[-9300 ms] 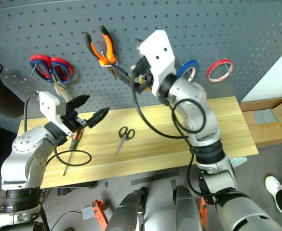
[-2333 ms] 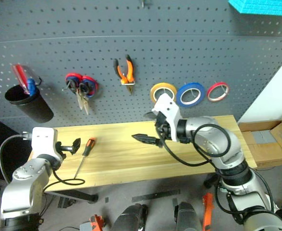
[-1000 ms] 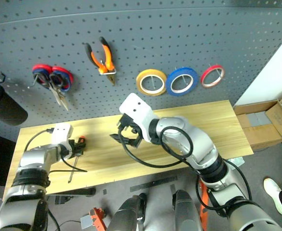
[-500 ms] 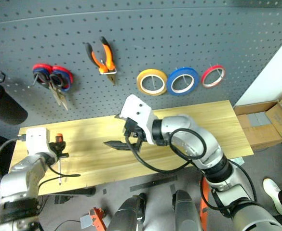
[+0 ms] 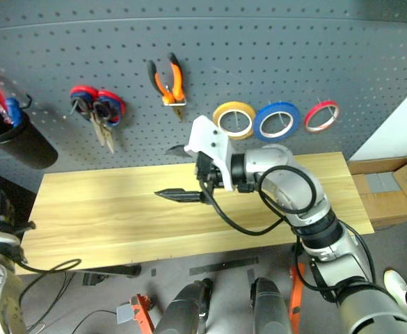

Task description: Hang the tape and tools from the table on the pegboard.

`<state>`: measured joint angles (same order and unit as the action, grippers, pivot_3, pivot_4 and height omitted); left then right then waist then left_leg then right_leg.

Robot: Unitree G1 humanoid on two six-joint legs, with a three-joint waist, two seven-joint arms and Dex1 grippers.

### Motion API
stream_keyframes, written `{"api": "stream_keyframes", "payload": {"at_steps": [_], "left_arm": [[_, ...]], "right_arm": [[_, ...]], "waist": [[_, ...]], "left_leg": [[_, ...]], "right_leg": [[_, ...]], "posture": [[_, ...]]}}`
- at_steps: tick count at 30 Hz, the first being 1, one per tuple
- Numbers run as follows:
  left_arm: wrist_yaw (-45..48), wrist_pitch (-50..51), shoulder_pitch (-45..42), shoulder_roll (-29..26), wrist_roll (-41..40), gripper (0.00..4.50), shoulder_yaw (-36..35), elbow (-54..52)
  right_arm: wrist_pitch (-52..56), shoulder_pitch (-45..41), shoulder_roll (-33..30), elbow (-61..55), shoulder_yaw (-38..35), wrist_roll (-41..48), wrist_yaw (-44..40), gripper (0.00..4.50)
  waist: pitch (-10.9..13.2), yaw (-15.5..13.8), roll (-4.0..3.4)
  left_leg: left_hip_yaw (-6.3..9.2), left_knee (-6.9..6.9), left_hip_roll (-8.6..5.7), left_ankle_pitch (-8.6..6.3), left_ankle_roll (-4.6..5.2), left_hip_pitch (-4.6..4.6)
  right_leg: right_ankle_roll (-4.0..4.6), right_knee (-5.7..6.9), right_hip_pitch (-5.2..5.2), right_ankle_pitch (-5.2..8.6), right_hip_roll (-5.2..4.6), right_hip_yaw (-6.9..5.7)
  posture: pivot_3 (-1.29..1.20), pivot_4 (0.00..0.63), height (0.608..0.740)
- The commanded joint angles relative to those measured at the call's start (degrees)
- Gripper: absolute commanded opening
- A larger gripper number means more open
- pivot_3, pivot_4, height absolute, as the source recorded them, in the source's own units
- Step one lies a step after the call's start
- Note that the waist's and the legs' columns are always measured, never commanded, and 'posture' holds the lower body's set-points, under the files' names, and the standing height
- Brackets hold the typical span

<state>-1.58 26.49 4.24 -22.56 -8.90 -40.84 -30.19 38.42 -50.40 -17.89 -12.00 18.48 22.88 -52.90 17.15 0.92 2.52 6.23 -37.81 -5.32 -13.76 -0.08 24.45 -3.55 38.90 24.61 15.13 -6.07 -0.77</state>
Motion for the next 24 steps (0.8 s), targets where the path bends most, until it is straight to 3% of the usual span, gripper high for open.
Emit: {"api": "stream_keyframes", "payload": {"at_steps": [1, 10, 19, 24], "left_arm": [[-0.5, -0.7, -5.4, -5.1, -1.3, 1.0, -4.9, -3.8], [1.9, 2.9, -23.4, -12.8, -8.3, 1.0, -2.5, 1.4], [8.6, 0.5, -36.4, -21.1, -9.6, 1.0, 3.3, 17.3], [12.1, -4.3, -42.3, -21.6, -8.9, 1.0, 7.9, 26.1]], "right_arm": [[-1.0, -2.6, 0.4, 0.0, -2.9, 2.8, -2.4, 4.5], [-3.7, -4.9, 1.7, 3.3, -2.5, 1.5, -3.7, 4.5], [-3.9, -4.4, 1.8, 3.2, -2.5, 0.1, -1.9, 4.5], [-4.2, -4.4, 2.2, 3.4, -2.3, -0.5, -1.0, 4.5]], "waist": [[-0.2, -0.8, 0.21], [-0.9, -2.2, 0.56], [-0.9, -2.1, 0.6], [-1.2, -1.7, 0.66]], "left_leg": [[0.02, -0.01, 0.0, 0.01, -0.01, 0.0], [0.0, -0.08, -0.04, 0.03, -0.08, -0.01], [-0.03, -0.09, 0.05, 0.05, -0.18, 0.0], [-0.04, -0.1, 0.04, 0.05, -0.18, 0.0]], "right_leg": [[0.0, 0.01, 0.01, 0.0, 0.02, -0.03], [-0.02, 0.0, -0.08, -0.02, 0.24, -0.1], [0.01, 0.04, 0.0, -0.04, 0.33, -0.08], [0.01, 0.04, 0.0, -0.04, 0.34, -0.07]], "posture": [[0.09, 0.202, 0.74], [0.09, 0.181, 0.74], [0.06, 0.174, 0.74], [0.04, 0.172, 0.74]]}}
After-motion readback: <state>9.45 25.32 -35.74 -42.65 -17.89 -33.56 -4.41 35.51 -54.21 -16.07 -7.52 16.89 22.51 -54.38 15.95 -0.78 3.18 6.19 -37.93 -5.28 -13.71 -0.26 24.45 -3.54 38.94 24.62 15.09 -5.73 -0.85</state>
